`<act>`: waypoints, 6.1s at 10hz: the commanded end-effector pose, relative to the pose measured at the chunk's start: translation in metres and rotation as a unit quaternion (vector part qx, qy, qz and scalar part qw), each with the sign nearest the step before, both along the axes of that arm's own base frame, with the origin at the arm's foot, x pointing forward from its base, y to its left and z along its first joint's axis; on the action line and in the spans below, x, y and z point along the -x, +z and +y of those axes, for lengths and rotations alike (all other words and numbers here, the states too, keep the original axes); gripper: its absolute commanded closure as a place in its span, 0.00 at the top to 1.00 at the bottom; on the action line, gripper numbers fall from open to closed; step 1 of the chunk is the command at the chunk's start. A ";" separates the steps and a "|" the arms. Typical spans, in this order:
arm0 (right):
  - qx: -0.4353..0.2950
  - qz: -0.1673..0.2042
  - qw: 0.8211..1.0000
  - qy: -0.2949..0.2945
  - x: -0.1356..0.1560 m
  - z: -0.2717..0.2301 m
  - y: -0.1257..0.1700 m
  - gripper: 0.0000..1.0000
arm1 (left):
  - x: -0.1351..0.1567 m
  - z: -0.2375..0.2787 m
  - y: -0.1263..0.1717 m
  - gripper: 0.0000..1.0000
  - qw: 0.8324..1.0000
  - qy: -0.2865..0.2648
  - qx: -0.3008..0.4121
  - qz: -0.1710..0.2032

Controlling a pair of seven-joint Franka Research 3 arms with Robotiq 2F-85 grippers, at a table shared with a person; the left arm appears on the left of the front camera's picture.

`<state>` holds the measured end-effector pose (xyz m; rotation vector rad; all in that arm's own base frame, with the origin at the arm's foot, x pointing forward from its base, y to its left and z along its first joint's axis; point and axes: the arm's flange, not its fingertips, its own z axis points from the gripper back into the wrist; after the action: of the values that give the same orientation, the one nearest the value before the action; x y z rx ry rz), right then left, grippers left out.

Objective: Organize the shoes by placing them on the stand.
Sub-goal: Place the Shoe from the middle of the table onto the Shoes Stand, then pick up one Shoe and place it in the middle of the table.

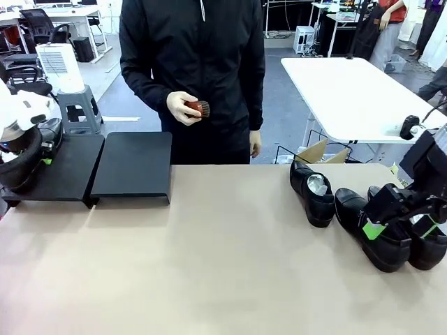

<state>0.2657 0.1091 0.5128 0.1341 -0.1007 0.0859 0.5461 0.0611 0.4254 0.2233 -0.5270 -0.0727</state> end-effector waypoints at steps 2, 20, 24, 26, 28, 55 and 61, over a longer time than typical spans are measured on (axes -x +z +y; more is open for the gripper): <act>-0.001 -0.006 1.000 -0.005 -0.001 0.000 0.001 1.00 | 0.019 -0.007 0.016 0.85 1.000 0.004 0.016 -0.024; -0.001 -0.006 1.000 -0.005 -0.001 0.000 0.001 1.00 | 0.095 -0.092 0.051 0.85 0.995 0.000 0.084 0.058; -0.001 -0.006 1.000 -0.005 -0.001 0.000 0.001 1.00 | 0.129 -0.122 0.053 0.85 0.986 -0.029 0.111 0.121; -0.001 -0.006 1.000 -0.005 -0.001 0.000 0.001 1.00 | 0.134 -0.147 0.041 0.85 0.984 -0.034 0.113 0.133; -0.001 -0.006 1.000 -0.005 -0.001 0.000 0.001 1.00 | 0.139 -0.148 0.045 0.85 0.983 -0.033 0.116 0.140; 0.026 -0.039 0.998 0.032 -0.215 0.082 -0.083 1.00 | 0.207 -0.233 0.031 0.85 0.960 -0.008 0.232 0.160; 0.091 -0.042 0.995 -0.009 -0.253 0.090 -0.121 1.00 | 0.207 -0.233 0.031 0.85 0.960 -0.008 0.232 0.160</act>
<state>0.5096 0.1919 0.3923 -0.0205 -0.1720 0.1150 0.3386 -0.1738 0.4572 -0.2498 -0.2116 0.0046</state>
